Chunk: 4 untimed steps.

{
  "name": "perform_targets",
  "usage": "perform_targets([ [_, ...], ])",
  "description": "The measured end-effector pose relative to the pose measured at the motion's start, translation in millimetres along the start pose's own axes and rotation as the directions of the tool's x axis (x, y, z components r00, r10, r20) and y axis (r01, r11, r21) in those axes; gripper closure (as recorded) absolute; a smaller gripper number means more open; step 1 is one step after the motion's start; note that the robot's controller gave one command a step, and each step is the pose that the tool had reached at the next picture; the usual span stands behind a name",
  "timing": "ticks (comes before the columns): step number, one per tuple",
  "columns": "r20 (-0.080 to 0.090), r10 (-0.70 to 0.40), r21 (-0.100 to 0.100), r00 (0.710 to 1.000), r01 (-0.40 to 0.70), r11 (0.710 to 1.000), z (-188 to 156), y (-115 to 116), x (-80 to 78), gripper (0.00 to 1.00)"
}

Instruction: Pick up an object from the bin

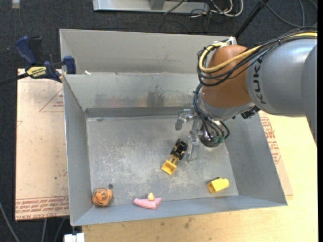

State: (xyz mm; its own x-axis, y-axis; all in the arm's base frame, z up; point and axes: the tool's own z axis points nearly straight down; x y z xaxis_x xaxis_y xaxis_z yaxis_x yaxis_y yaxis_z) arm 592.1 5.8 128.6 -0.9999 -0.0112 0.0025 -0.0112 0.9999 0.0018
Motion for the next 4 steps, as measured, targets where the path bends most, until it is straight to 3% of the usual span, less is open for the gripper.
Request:
perform_targets([
  [1,0.008,0.008,0.002,1.0,-0.008,1.0,31.7,2.5,1.6,0.0],
  [2,0.003,-0.039,0.001,0.999,0.039,0.999,56.0,5.7,5.4,1.0],
  [4,0.003,-0.04,0.001,0.999,0.04,0.999,56.0,5.7,5.5,1.0],
])
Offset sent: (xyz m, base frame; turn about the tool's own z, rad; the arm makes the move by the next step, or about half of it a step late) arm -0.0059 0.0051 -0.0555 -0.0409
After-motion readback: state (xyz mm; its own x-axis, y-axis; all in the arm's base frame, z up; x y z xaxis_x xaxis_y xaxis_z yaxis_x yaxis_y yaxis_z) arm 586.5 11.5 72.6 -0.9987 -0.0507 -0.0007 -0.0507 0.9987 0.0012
